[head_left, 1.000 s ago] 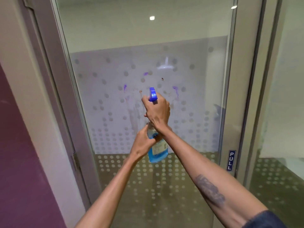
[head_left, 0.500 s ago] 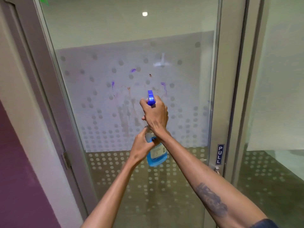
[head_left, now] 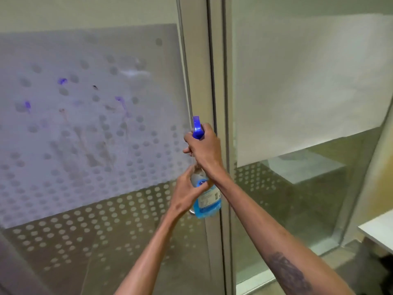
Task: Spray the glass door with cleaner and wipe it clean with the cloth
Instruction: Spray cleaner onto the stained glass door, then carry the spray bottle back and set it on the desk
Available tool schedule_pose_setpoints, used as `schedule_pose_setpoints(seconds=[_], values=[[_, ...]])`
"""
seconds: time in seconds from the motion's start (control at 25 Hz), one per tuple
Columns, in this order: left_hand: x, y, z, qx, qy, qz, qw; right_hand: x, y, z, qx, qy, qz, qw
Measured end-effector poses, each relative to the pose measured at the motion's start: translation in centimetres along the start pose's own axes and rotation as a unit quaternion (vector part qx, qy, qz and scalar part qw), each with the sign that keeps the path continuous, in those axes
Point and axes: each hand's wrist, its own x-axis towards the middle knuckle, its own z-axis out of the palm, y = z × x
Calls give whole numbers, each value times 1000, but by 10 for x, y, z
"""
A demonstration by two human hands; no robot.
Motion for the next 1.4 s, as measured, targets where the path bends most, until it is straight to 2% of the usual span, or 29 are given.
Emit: schedule_pose_setpoints(seconds=[0.12, 0.2, 0.36, 0.56, 0.76, 0.92, 1.0, 1.16, 1.28, 1.4], values=[[16, 6, 67, -31, -49, -1, 998, 8, 20, -65, -35, 32, 41, 998], [27, 12, 116, -61, -84, -7, 995, 14, 33, -113, -103, 45, 64, 992], [54, 35, 212, -134, -147, -30, 980, 26, 61, -215, -226, 58, 129, 964], [90, 72, 340, -198, -226, -40, 953, 50, 91, -339, -323, 92, 167, 927], [120, 93, 459, -134, -233, -5, 963, 68, 120, -441, -358, 123, 187, 906], [129, 117, 546, -245, -297, -73, 920, 74, 149, -521, -376, 178, 204, 886], [141, 122, 589, -258, -342, -66, 901, 80, 166, -562, -375, 200, 212, 880], [169, 122, 677, -166, -428, -36, 888, 93, 210, -643, -365, 240, 212, 874], [179, 115, 733, -105, -430, -19, 897, 107, 254, -705, -341, 245, 220, 880], [178, 108, 792, -86, -421, -60, 901, 121, 305, -766, -326, 219, 253, 884]])
